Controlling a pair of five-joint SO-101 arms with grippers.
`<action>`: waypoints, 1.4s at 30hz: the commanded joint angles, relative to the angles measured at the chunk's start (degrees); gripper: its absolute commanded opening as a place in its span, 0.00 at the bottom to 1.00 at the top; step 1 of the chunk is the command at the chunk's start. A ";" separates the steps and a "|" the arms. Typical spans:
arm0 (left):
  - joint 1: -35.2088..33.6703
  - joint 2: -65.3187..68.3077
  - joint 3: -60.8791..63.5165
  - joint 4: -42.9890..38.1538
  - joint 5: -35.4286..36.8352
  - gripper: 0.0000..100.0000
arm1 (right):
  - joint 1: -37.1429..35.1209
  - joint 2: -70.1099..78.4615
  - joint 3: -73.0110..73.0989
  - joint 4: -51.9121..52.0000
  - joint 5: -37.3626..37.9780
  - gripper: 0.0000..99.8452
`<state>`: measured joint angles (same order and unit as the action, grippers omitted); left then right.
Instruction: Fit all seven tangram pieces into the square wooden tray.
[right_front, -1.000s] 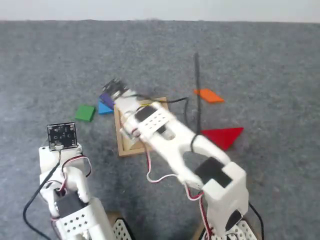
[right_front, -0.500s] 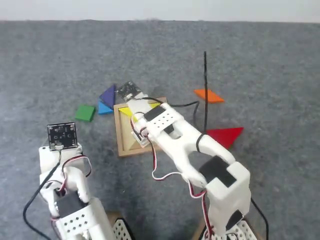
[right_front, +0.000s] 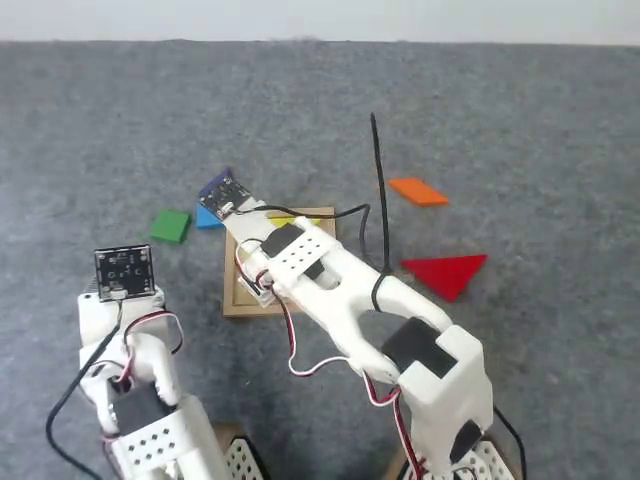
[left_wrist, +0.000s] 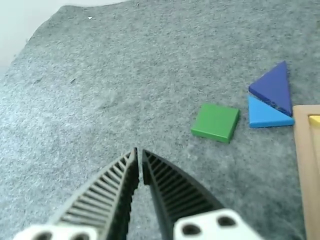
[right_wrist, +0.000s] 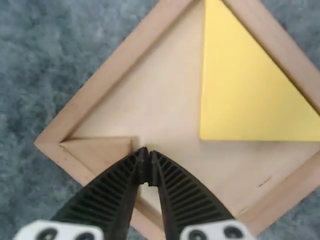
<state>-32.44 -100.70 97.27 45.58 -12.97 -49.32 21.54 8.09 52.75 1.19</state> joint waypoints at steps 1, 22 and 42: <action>-0.44 -0.97 -0.66 -0.79 0.62 0.01 | 5.58 -4.62 -6.33 6.20 0.44 0.01; -0.44 -0.97 -0.66 -0.79 0.62 0.01 | 17.89 -0.75 -3.60 -0.13 -8.53 0.15; -0.44 -0.97 -0.66 -0.79 0.62 0.01 | 24.84 8.57 -18.99 6.81 -16.44 0.01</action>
<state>-32.44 -100.70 97.27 45.58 -12.97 -28.66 30.24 -5.98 59.08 -10.42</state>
